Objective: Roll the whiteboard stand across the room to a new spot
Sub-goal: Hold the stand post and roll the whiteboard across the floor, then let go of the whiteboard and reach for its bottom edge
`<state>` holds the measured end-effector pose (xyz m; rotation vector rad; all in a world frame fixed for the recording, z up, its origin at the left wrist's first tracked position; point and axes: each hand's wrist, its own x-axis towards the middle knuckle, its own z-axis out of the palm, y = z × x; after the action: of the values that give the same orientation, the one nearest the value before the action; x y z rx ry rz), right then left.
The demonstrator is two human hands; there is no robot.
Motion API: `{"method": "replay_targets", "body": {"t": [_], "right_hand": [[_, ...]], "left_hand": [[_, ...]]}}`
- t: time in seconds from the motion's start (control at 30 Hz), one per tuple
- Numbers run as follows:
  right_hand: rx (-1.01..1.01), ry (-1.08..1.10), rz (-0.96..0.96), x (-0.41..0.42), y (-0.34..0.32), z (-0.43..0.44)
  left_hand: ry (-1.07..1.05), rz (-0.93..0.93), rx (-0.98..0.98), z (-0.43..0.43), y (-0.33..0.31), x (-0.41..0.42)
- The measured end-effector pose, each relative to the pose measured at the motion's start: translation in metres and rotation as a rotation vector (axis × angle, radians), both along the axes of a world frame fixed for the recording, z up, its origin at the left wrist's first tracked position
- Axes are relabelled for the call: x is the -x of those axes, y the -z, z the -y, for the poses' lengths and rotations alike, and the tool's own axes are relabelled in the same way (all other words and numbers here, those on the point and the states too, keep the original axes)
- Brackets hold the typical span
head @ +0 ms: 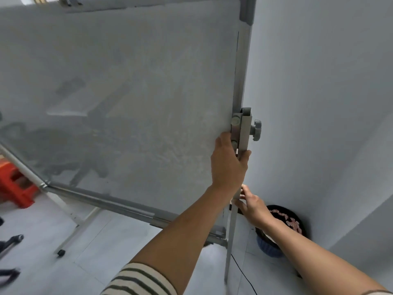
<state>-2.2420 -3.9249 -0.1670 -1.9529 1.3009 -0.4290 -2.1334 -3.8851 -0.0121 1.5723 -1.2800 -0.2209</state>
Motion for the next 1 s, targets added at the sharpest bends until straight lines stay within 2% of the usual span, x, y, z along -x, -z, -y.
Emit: {"method": "replay_targets", "body": {"t": [0.2, 0.27, 0.3, 0.37, 0.4, 0.6, 0.7, 0.83, 1.0], "right_hand": [[0.082, -0.082, 0.001, -0.006, 0.001, 0.028], [0.136, -0.063, -0.144, -0.005, 0.006, 0.027], [0.147, -0.058, -0.28, -0.004, 0.012, 0.024], [0.114, -0.103, -0.503, -0.002, 0.026, 0.01], [0.073, -0.14, -0.544, -0.002, 0.034, 0.0], [-0.12, -0.349, -0.379, -0.04, 0.06, -0.061], [-0.205, -0.34, -0.284, -0.083, 0.073, -0.081], [-0.234, -0.338, -0.19, -0.163, 0.086, -0.115], [-0.345, -0.328, -0.074, -0.279, 0.082, -0.167]], "left_hand": [[-0.029, -0.099, -0.056, 0.017, -0.005, -0.009], [-0.012, -0.141, -0.087, 0.01, -0.003, -0.019], [-0.009, -0.138, -0.109, 0.002, 0.0, -0.026], [-0.011, -0.107, -0.169, -0.019, 0.014, -0.047], [-0.019, -0.097, -0.21, -0.033, 0.023, -0.061], [-0.147, -0.218, -0.555, -0.146, 0.11, -0.159], [-0.252, -0.327, -0.691, -0.217, 0.147, -0.206], [-0.392, -0.481, -0.751, -0.314, 0.18, -0.271], [-0.583, -0.624, -0.786, -0.416, 0.191, -0.354]]}}
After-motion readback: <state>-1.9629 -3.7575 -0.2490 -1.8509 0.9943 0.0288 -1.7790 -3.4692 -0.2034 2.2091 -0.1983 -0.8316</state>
